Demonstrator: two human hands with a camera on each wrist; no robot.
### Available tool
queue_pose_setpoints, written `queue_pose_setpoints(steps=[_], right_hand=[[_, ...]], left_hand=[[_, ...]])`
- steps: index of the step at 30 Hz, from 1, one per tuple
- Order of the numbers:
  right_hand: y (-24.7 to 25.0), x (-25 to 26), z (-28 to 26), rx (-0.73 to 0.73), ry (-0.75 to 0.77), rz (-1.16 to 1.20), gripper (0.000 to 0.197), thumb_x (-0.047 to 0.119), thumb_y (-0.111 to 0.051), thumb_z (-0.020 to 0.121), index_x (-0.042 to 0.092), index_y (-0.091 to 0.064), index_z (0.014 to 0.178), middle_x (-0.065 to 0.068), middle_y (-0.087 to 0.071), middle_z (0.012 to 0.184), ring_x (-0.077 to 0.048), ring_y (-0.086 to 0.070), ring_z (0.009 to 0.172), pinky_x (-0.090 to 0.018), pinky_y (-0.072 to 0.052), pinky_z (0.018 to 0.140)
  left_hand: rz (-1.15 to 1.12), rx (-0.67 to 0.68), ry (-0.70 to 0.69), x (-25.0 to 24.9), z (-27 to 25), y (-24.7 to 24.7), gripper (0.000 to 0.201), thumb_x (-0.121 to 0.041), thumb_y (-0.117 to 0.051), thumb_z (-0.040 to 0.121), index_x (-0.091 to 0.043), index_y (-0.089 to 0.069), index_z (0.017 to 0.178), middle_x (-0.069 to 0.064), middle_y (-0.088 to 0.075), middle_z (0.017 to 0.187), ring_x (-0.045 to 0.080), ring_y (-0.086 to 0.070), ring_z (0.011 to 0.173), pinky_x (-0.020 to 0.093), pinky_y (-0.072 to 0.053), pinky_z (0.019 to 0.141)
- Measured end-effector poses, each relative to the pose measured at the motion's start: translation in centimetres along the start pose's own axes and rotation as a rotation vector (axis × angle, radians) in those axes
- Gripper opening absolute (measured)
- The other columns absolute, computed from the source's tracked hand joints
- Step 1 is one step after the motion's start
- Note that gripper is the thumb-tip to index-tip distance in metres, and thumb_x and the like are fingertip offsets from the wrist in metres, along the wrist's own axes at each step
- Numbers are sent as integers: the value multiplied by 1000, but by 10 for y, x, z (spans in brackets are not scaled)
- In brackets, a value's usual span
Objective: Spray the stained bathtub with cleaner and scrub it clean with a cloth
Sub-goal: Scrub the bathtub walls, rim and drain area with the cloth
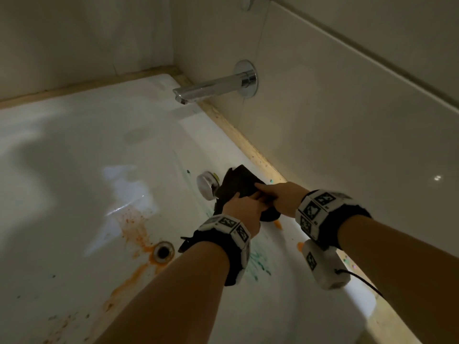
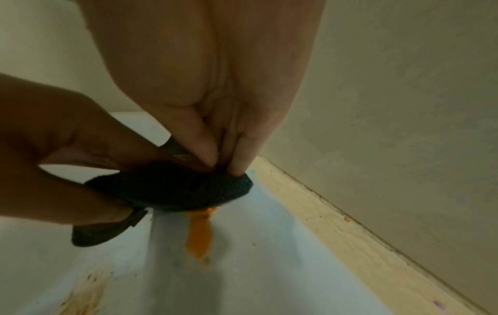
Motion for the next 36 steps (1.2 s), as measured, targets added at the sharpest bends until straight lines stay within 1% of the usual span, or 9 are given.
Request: queue_pose_setpoints(steps=[4, 9, 14, 17, 19, 23, 28, 33, 36], right_hand=[[0, -7, 4, 9, 101, -11, 63, -2, -33, 93, 29, -21, 147, -9, -45, 140, -25, -46, 125, -29, -36, 106], [6, -11, 2, 96, 189, -67, 67, -5, -31, 92, 31, -19, 147, -8, -43, 140, -27, -46, 123, -30, -37, 104], [18, 7, -1, -9, 261, -219, 57, 22, -38, 98, 21, -14, 149, -15, -50, 133, -30, -52, 114, -31, -40, 92], [20, 39, -4, -130, 344, -397, 63, 48, -37, 96, 22, -14, 149, -15, -57, 116, -29, -57, 100, -31, -41, 74], [8, 56, -1, -128, 373, -513, 71, 51, -42, 94, 17, -13, 149, -12, -56, 117, -28, -56, 103, -32, -42, 76], [-9, 62, 10, -93, 238, -566, 65, 34, -47, 95, 4, -18, 146, -18, -43, 134, -35, -42, 122, -50, -42, 99], [-11, 65, 7, -150, 178, -549, 53, 18, -42, 98, -3, -24, 142, -27, -14, 144, -44, -21, 132, -53, -42, 98], [-1, 65, 5, -165, 350, -419, 46, 16, -51, 93, -2, -38, 134, -19, -36, 137, -33, -40, 125, -38, -41, 99], [47, 60, 12, -335, 412, -213, 30, 16, -51, 91, 2, -51, 118, -14, -55, 120, -28, -54, 109, -33, -43, 90]], left_hand=[[16, 32, 8, 2, 0, -5, 65, -13, -42, 96, -33, -11, 150, -11, -2, 158, 9, -5, 145, 46, -5, 119], [-23, 6, 35, -8, -11, -7, 74, -10, -45, 92, -30, -5, 151, -12, 3, 158, 6, 7, 145, 43, 2, 117], [-87, -350, 167, 8, -45, 29, 52, -21, -33, 83, -26, -55, 130, -5, -48, 142, 13, -38, 136, 28, -19, 115], [-149, -115, 389, 28, -66, 14, 57, -16, -34, 92, -32, -26, 147, -10, -21, 155, 14, -23, 143, 27, -18, 116], [-181, 21, 449, 28, -71, 2, 65, -13, -36, 93, -36, -11, 149, -11, -10, 158, 19, -25, 141, 30, -24, 114], [-244, 27, 520, 24, -75, -14, 69, -11, -34, 94, -35, -2, 150, -10, -2, 158, 16, -15, 145, 30, -16, 117], [-248, -64, 660, 29, -76, -10, 70, -11, -34, 96, -31, 5, 150, -7, 0, 159, 17, -13, 145, 31, -18, 116], [-251, -97, 731, 36, -79, -6, 75, -15, -39, 96, -27, 11, 150, -4, 1, 159, 19, -14, 145, 31, -21, 115], [-260, -135, 733, 37, -80, -5, 80, -14, -42, 95, -29, 15, 149, -3, -2, 159, 18, -22, 143, 31, -30, 111]])
Point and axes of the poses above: each hand's wrist, its own z-axis towards the middle knuckle, its own y-axis out of the back of the hand, x = y × z, the point moved 8 cm from there along z, towards the middle knuckle
